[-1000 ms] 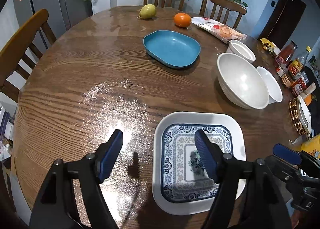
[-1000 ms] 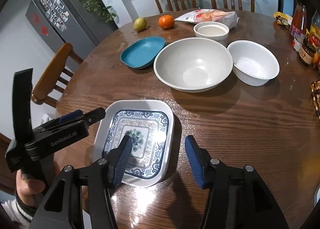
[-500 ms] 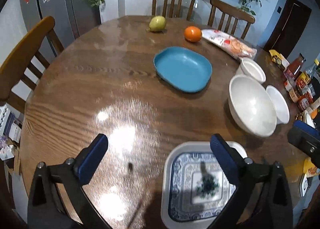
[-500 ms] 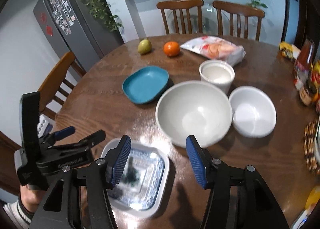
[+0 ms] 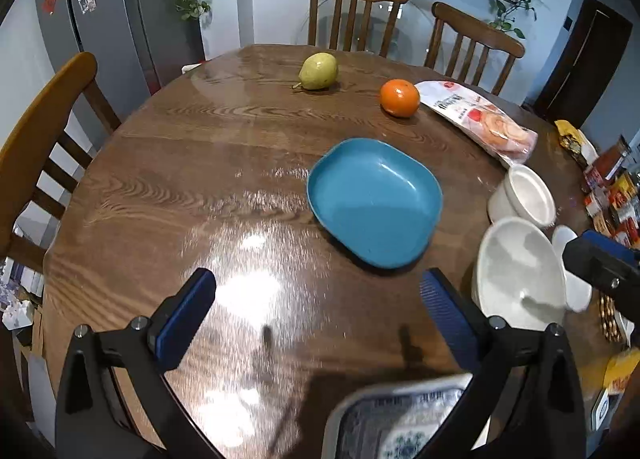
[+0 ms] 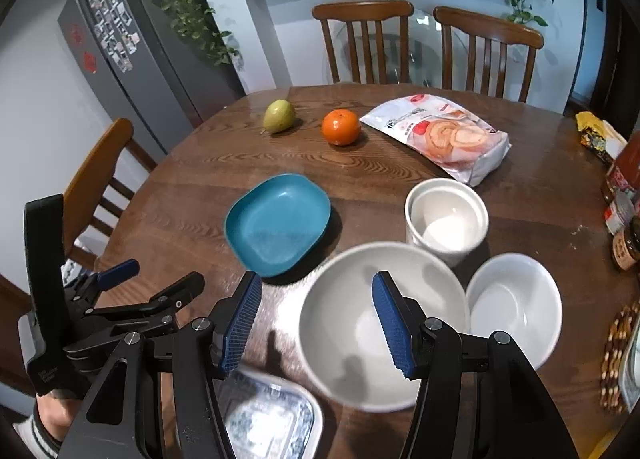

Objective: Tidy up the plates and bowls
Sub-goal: 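Move both grippers to the teal square dish and close them on its rim, then lift the teal dish with both grippers and lower it onto the stacked plates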

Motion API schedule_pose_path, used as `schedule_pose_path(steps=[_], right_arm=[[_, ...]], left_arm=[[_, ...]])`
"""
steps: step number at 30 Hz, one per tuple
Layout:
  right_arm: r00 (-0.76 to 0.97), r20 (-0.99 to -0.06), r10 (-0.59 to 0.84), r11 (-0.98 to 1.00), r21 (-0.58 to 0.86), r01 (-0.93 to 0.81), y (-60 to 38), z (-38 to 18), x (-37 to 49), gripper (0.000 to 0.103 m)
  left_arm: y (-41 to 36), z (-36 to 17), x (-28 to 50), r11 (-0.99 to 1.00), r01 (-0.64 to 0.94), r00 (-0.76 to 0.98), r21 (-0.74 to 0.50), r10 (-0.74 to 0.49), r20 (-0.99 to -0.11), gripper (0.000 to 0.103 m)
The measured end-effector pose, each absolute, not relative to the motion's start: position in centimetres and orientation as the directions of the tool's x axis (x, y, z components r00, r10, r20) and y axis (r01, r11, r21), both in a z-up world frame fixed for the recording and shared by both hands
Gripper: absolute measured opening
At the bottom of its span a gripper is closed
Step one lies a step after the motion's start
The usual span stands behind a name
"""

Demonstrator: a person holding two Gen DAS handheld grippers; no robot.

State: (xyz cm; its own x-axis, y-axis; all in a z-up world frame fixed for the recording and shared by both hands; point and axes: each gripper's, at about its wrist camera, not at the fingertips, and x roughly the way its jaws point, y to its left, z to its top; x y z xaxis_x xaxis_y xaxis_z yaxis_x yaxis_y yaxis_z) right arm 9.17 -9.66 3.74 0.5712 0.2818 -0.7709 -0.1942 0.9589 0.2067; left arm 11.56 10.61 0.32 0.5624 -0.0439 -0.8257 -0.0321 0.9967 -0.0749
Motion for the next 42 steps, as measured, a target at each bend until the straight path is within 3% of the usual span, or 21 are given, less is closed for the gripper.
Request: schedule_pose_path(steps=[11,14,16,20,24,26,32,36,42], right_arm=[[0.484,-0.835,0.263,0.963,0.197,-0.185,-8.0,-0.1,17.1,0.059],[0.455,-0.856,0.246,0.966,0.180,-0.184,-7.3,-1.5,18.7,0.059],[0.442,-0.863,0.245,0.965,0.176,-0.192,-6.8,-2.2,19.5,0.059],[0.424,-0.875,0.235,0.966,0.160,-0.205,-5.9,-3.4,21.0,0.058],[0.403,-0.888,0.220,0.962,0.131,-0.238,-4.7,-4.5,21.9,0.048],[0.392,-0.896,0.211,0.959,0.111,-0.262,-4.0,-5.1,22.1,0.046],[0.374,-0.907,0.195,0.947,0.075,-0.311,-2.8,-5.9,22.3,0.031],[0.404,-0.902,0.155,0.950,0.024,-0.311,-2.8,-6.1,22.3,0.011],[0.432,-0.891,0.143,0.958,0.014,-0.287,-3.4,-5.8,22.5,0.007]], left_arm=[[11.1,-2.2,17.0,0.992,-0.059,0.509,-0.109,-0.064,-0.859,0.100],[10.6,-3.1,17.9,0.992,-0.050,0.488,-0.112,-0.073,-0.870,0.090],[10.3,-3.7,18.3,0.992,-0.041,0.475,-0.120,-0.087,-0.876,0.075],[10.3,-4.8,19.3,0.990,-0.046,0.450,-0.132,-0.097,-0.888,0.065],[10.3,-5.6,20.2,0.988,-0.048,0.429,-0.150,-0.115,-0.896,0.051],[10.2,-5.9,20.4,0.988,-0.045,0.422,-0.150,-0.118,-0.899,0.049],[10.2,-5.8,20.9,0.991,-0.028,0.438,-0.131,-0.106,-0.893,0.032],[10.6,-5.9,21.0,0.992,-0.034,0.459,-0.122,-0.093,-0.884,0.024],[10.9,-5.9,21.2,0.988,-0.040,0.469,-0.148,-0.112,-0.876,0.015]])
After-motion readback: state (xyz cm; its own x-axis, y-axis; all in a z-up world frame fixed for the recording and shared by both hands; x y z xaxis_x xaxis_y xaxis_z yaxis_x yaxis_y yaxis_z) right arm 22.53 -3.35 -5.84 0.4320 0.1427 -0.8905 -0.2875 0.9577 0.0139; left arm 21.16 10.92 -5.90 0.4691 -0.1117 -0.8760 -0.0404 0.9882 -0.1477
